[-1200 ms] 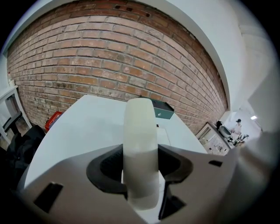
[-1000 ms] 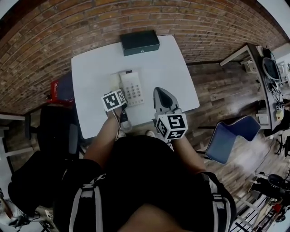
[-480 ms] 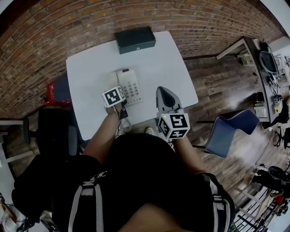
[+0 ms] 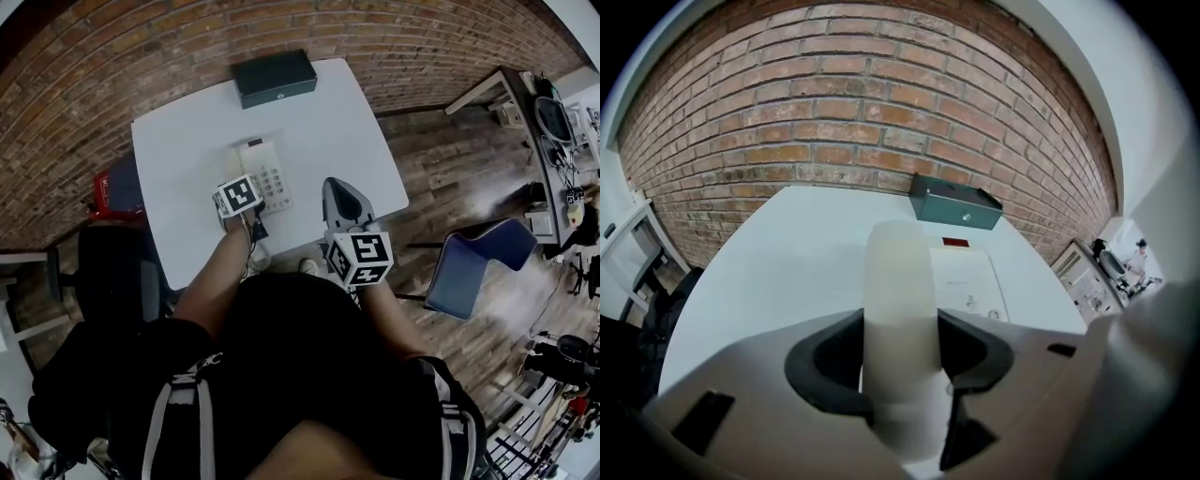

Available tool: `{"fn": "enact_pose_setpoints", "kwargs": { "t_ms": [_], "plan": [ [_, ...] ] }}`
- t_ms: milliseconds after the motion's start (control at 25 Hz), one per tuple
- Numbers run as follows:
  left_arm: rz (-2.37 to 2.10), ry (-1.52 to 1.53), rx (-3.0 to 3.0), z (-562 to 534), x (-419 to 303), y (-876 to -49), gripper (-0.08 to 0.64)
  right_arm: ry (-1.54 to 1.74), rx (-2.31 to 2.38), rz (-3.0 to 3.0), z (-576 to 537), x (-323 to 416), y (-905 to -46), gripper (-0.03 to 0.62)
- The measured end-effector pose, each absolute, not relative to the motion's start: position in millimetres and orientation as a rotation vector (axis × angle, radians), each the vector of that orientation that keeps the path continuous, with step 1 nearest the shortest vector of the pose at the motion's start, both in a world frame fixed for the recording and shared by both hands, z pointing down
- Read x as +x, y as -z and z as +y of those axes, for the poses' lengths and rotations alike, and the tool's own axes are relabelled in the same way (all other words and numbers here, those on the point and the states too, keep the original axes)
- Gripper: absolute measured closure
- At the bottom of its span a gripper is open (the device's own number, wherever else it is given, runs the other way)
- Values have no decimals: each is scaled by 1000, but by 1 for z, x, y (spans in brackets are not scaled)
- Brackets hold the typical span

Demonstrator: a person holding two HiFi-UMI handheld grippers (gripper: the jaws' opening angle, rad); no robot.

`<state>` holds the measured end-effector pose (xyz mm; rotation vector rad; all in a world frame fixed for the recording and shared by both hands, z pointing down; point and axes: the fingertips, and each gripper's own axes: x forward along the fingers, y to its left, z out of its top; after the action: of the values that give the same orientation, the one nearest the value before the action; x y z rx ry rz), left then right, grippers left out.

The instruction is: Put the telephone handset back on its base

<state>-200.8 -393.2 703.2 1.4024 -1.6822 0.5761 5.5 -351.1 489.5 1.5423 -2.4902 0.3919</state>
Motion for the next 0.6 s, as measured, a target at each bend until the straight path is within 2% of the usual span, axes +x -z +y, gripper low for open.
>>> {"fn": "enact_pose_setpoints", "kwargs": {
  "t_ms": [320,440,600],
  "plan": [
    [-1715,-620,1389,-393,-201,-703,342,-409,1541,-2485,-344,7,-493,597],
    [-1728,-619,1420,-395,-199,-701,287,-408,1546,-2486,-343,10,-492,598],
    [-1760,-618,1487,-396,-202,-690,268,-417,1537,-2495,-340,9,-493,598]
  ]
}}
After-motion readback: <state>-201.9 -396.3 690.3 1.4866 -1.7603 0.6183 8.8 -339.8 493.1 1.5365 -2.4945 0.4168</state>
